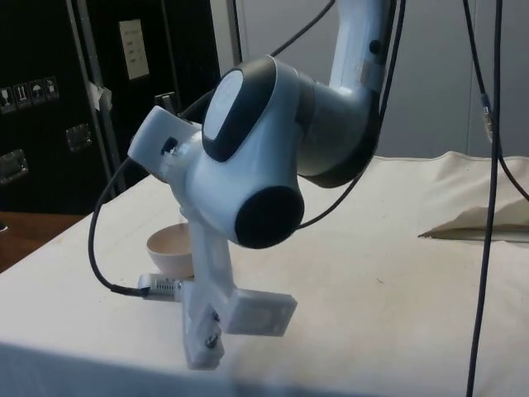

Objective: Pour the coffee beans from the cup into the bowl.

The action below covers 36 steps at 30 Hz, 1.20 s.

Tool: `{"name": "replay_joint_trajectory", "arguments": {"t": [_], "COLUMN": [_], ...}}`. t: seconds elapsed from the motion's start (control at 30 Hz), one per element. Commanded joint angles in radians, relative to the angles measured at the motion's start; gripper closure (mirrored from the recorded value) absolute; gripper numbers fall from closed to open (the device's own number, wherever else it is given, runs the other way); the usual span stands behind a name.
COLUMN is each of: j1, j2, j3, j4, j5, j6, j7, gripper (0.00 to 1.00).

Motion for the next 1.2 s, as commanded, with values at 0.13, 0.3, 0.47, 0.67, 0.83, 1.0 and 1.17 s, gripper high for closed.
{"name": "replay_joint_trajectory", "arguments": {"t": [0.13, 0.3, 0.47, 0.67, 0.83, 1.0, 1.17], "j1": [0.012, 0.012, 0.001, -0.001, -0.01, -0.025, -0.027], "j2": [0.02, 0.046, 0.057, 0.057, 0.054, 0.047, 0.05], "j3": [0.016, 0.033, 0.04, 0.039, 0.043, 0.045, 0.038], "j4": [-0.008, -0.01, -0.007, -0.008, -0.012, -0.015, -0.009], "j5": [-0.01, -0.023, -0.027, -0.029, -0.025, -0.021, -0.023], "j6": [-0.074, -0.133, -0.139, -0.14, -0.131, -0.115, -0.121], "j7": [0.002, 0.011, 0.023, 0.026, 0.04, 0.054, 0.064], "gripper": [1.0, 1.0, 1.0, 1.0, 1.0, 1.0, 1.0]}}
